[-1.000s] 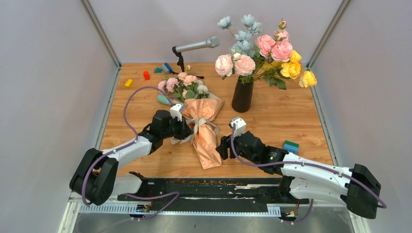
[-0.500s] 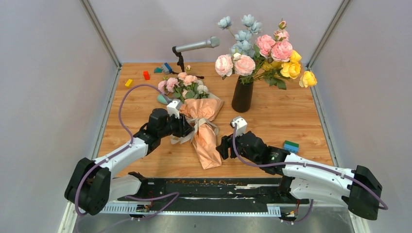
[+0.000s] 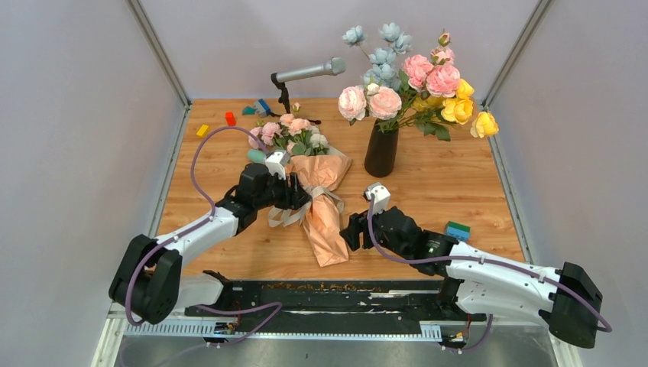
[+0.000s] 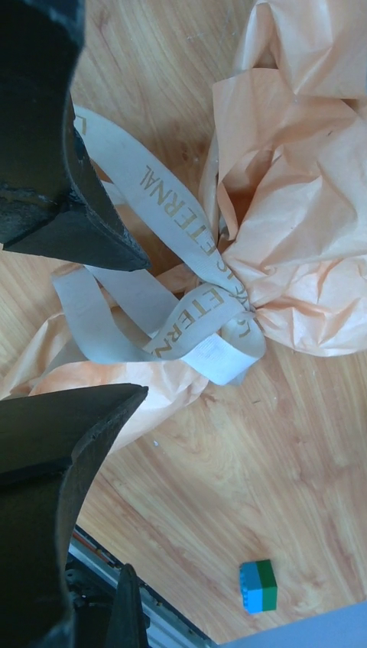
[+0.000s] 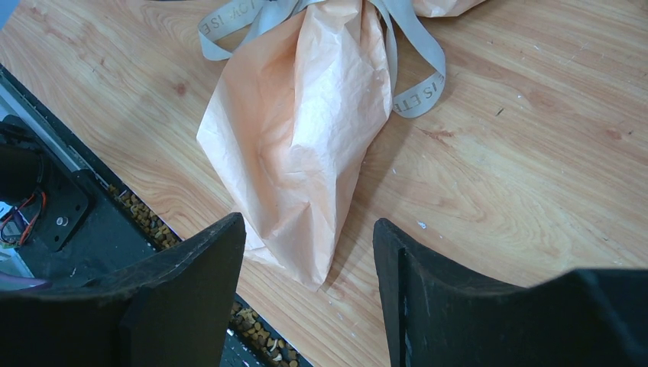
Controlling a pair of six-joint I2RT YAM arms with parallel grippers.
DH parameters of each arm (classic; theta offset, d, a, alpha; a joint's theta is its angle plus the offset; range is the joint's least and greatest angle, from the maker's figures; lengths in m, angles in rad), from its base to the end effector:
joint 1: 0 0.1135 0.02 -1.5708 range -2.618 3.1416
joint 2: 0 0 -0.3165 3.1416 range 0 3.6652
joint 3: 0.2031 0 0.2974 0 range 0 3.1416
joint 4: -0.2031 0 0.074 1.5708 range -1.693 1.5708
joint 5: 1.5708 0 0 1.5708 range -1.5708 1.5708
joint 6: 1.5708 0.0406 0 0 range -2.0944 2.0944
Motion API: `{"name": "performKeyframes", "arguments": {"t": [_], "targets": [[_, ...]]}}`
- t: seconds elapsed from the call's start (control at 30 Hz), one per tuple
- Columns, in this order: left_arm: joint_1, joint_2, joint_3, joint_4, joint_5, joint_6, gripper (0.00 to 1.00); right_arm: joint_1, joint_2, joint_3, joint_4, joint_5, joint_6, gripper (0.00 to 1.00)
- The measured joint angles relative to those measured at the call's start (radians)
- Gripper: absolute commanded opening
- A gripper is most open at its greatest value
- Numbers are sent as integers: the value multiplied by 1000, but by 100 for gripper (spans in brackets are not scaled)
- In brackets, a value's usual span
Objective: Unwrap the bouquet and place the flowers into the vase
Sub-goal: Untie the ribbon from the wrapping paper.
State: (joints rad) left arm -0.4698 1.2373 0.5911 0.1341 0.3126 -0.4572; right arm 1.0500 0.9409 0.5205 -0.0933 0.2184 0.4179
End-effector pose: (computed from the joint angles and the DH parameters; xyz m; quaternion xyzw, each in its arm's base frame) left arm 0.2469 -0.1394 0.2299 0.0840 0.8521 -0.3432 0.3861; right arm 0.1186 0.1890 0.2493 -0.2146 0.8330 0.2659 0.4353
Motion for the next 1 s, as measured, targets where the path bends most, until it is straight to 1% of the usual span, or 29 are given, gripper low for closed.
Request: {"name": "performKeyframes", "arguments": {"t": [0.17,0.37,0.43,0.47,0.5,0.53,0.57,0.63,0.83,1.0], "targets": [[0,36,7,1,-1,-13,65,0,-6,0,0,0,0,63],[0,71,8,13,3,-26,58,0,-11,0,-1,0,1,63],[0,80,8,16,6,-31,55,0,-15,-3,-2,0,2,63],[0,85,8,18,8,-34,51,0,-18,-6,-2,0,3,63],[0,88,8,20,11,-36,44,0,-21,-10,-3,0,3,63],[0,90,8,21,14,-40,39,0,-25,-13,-5,1,4,63],[0,91,8,24,18,-46,31,0,-27,-15,-7,1,4,63],[0,93,9,31,26,-52,23,0,-29,-17,-11,5,5,63],[0,95,56,3,57,-66,17,0,-40,-17,-26,9,7,63],[0,95,156,-122,45,-49,10,0,-52,-16,-33,31,6,66]]}}
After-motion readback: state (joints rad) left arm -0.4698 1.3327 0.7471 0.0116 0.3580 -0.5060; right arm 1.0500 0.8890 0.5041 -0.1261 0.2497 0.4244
